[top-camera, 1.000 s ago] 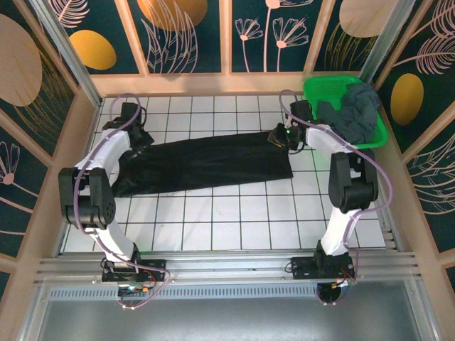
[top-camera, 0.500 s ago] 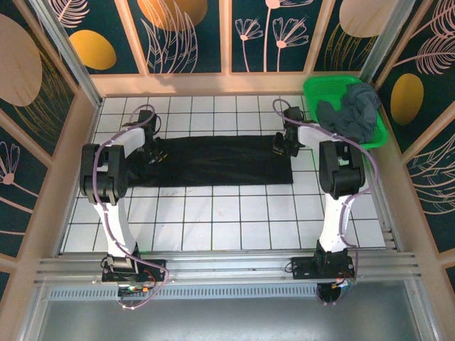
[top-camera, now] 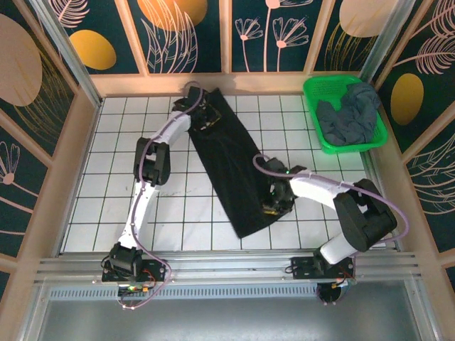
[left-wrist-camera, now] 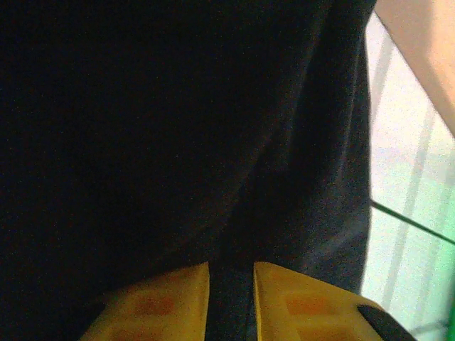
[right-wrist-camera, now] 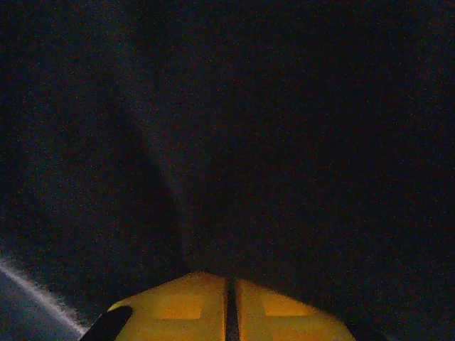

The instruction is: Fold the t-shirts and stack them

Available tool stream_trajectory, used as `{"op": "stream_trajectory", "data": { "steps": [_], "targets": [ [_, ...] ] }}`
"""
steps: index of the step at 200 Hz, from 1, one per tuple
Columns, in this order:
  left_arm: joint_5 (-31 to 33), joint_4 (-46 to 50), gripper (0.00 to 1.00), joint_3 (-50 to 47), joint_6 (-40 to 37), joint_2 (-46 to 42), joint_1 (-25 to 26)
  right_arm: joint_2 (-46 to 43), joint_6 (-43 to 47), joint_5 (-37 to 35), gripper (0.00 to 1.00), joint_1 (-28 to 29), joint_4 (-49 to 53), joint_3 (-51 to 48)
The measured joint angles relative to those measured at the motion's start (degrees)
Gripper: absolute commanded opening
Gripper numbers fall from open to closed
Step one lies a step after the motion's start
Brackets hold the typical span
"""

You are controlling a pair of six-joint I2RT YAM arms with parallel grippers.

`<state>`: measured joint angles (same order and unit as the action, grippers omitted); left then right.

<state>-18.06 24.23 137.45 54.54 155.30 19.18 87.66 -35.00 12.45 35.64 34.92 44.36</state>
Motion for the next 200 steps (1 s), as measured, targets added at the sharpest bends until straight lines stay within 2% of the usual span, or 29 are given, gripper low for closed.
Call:
{"op": "stream_trajectory", "data": {
  "steps": [25, 56, 80, 95, 121, 148, 175, 200],
  "targets": [
    [-4.50, -8.31, 0.31, -0.04, 4.00, 1.88, 3.04, 1.01, -3.48, 5.92, 0.17, 5.53, -2.54, -0.04],
    [-8.85, -12.98, 0.42, 5.66, 6.49, 6.08, 4.13, 2.84, -7.58, 9.75, 0.29, 6.75, -5.79, 1.66],
    [-8.94, -12.87, 0.47, 6.14, 5.88, 5.97, 3.74, 1.38, -9.55, 9.60, 0.41, 7.28, -6.03, 2.27],
    [-6.03, -9.99, 0.49, 3.72, 3.82, 3.08, 3.69, -2.71, -10.71, 7.43, 0.44, 7.32, -4.20, 2.34],
    [0.96, -8.26, 0.49, -16.13, 0.76, -13.27, 3.76, -13.94, -12.11, 2.36, 0.46, 5.62, 0.59, 2.40],
    [5.27, -7.06, 0.46, -33.03, -2.25, -32.28, 4.28, -22.88, -12.22, -1.07, 0.48, 0.28, 4.13, 0.20],
    [4.28, -6.82, 0.42, -50.21, -5.22, -47.56, 5.51, -22.14, -10.88, -2.08, 0.49, -1.88, 7.23, -4.11],
    [1.73, -1.22, 0.42, -63.58, -9.40, -53.70, 6.75, -19.04, -9.81, -1.88, 0.50, -0.57, 8.68, -5.97]
  ]
}}
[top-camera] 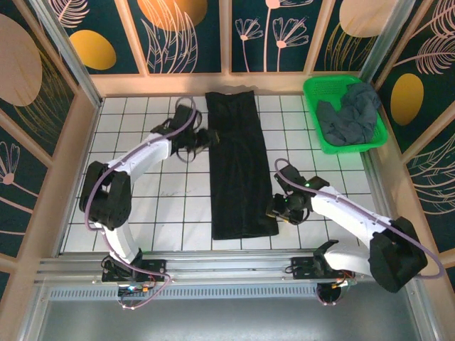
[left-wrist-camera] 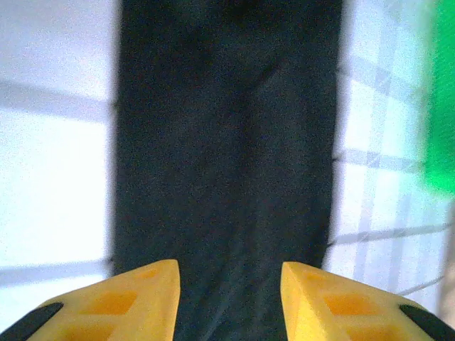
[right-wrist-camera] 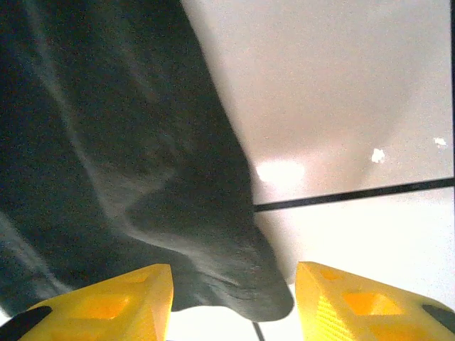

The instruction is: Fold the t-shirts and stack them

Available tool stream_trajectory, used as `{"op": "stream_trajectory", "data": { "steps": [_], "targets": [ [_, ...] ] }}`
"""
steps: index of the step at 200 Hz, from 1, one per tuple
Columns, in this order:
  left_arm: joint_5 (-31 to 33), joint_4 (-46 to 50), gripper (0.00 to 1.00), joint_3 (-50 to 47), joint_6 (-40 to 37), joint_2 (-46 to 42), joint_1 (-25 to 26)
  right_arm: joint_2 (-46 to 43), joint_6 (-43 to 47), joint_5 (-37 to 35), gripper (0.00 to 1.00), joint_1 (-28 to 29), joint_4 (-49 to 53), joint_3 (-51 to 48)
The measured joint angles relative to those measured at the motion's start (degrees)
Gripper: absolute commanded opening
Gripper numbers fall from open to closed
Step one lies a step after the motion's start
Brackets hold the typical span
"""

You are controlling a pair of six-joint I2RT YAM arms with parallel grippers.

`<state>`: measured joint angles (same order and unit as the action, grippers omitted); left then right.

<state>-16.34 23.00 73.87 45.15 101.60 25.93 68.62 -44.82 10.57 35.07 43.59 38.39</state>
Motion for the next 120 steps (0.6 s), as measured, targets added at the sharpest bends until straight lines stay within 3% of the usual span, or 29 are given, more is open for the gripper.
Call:
{"op": "stream_trajectory", "data": {
  "steps": [54, 85, 120],
  "targets": [
    [-6.73, 13.25, 0.47, -23.56, -5.07, -9.81, 5.99, 3.78, 0.66, 3.02, 0.44, 3.41, -1.79, -3.87],
    [-10.69, 12.37, 0.49, -27.39, -3.21, -13.38, 12.48, 5.90, 0.09, 3.58, 0.11, 4.46, -3.28, -4.59],
    [-13.75, 9.22, 0.50, -30.08, 0.94, -13.49, 19.39, 6.23, -0.87, 6.25, 0.01, 8.39, -7.06, -4.46]
  ]
}}
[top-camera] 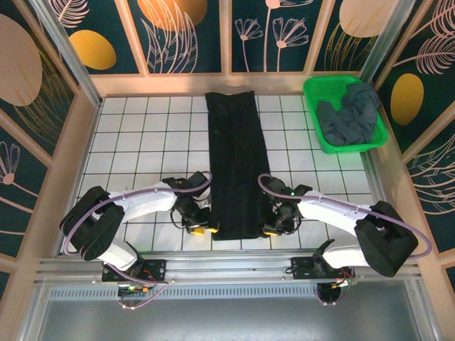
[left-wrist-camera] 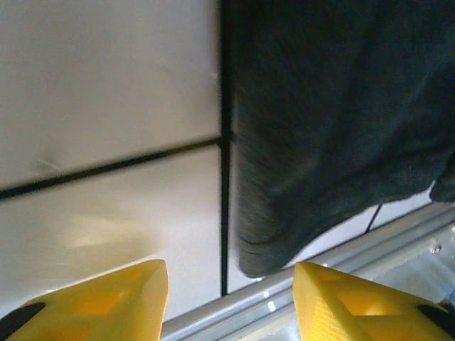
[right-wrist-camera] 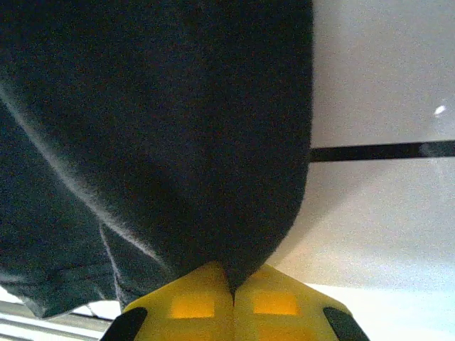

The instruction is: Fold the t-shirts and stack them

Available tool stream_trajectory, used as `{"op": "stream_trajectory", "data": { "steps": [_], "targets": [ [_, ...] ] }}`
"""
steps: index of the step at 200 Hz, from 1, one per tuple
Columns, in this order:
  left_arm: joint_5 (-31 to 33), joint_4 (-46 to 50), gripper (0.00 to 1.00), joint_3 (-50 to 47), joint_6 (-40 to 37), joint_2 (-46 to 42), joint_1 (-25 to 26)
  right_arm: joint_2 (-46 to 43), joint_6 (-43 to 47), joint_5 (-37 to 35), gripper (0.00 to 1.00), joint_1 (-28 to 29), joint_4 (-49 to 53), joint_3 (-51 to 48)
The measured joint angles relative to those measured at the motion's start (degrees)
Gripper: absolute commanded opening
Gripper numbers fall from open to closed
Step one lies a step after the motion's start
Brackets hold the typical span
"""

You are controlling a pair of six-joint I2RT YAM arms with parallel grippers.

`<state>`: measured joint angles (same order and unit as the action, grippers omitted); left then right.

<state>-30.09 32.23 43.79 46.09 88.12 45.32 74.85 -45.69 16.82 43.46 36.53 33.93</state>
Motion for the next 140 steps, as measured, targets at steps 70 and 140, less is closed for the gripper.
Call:
{"op": "stream_trajectory", "data": {
  "steps": [70, 140],
  "targets": [
    [-2.49, -3.21, 0.03, -0.44, 5.16, 4.09, 1.68, -0.46, -0.76, 1.33, 0.00, 2.56, -0.07, -0.20],
    [-3.69, -6.34, 0.00, -3.96, 6.80, -1.33, 2.05, -3.98, -0.98, 2.03, 0.00, 2.51, 6.23, 2.99]
  ]
}}
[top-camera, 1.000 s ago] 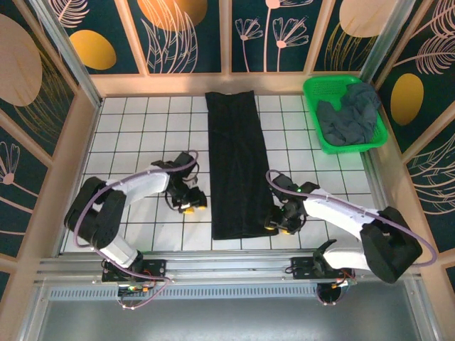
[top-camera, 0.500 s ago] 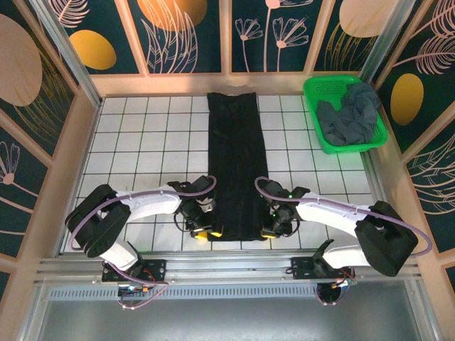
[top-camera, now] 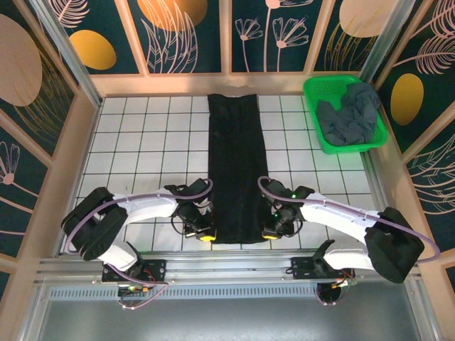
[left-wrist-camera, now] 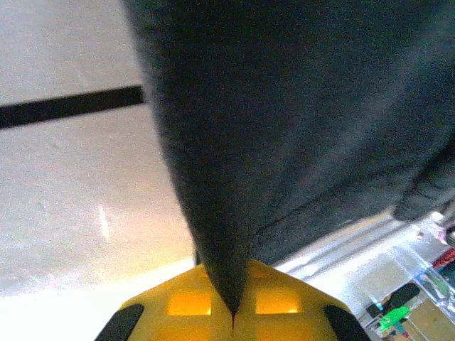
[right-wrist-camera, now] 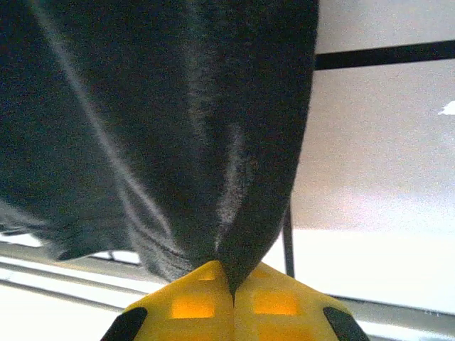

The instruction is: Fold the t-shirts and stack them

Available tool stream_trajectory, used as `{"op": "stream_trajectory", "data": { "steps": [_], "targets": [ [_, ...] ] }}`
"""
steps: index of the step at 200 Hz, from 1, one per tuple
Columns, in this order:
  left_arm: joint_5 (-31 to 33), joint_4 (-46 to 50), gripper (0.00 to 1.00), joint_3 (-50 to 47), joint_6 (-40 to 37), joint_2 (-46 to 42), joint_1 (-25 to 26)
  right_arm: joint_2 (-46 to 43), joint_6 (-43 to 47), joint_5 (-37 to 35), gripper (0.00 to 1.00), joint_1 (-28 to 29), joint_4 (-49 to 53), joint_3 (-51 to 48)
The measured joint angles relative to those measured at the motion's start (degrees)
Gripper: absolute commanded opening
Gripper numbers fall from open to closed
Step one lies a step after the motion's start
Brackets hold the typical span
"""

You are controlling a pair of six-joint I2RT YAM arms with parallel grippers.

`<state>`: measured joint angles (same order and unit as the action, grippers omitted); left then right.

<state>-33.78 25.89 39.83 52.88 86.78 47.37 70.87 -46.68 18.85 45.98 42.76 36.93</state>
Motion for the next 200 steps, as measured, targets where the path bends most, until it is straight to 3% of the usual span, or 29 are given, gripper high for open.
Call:
{"op": "stream_trajectory", "data": {
  "steps": [30, 61, 94, 165, 171, 180, 189, 200],
  "targets": [
    [2.27, 0.83, 0.00, 5.29, 0.85, -3.08, -1.77, 0.55, 1.25, -1.79, 0.00, -5.01, 3.08, 8.85],
    [2.93, -2.56, 0.00, 10.19, 1.49, -2.12, -11.15, 7.61, 5.03, -4.28, 0.00, -12.24, 3.45, 20.15],
    [4.48, -4.26, 0.00, 22.18, 1.64, 6.93, -17.55, 19.96, 9.49, -6.69, 0.00, -17.33, 2.40, 32.70],
    [5.84, -7.54, 0.00, 40.52, 0.74, 24.72, -23.69, 39.06, 15.34, -8.28, 0.00, -24.70, -0.61, 52.61],
    [5.88, -7.48, 0.05, 41.72, 0.59, 26.38, -24.00, 40.50, 15.67, -8.15, 0.05, -25.05, -0.96, 53.77],
    [6.14, -7.39, 0.18, 43.60, 0.00, 28.68, -24.33, 42.75, 16.28, -7.45, 0.21, -25.64, -1.42, 55.12],
    [6.91, -6.78, 0.43, 45.46, -0.37, 30.62, -24.52, 44.54, 16.87, -6.73, 0.35, -26.16, -2.10, 55.89],
    [8.48, -6.10, 0.64, 47.32, -1.22, 32.30, -24.59, 46.05, 17.59, -5.81, 0.48, -26.69, -3.21, 55.98]
  ]
}}
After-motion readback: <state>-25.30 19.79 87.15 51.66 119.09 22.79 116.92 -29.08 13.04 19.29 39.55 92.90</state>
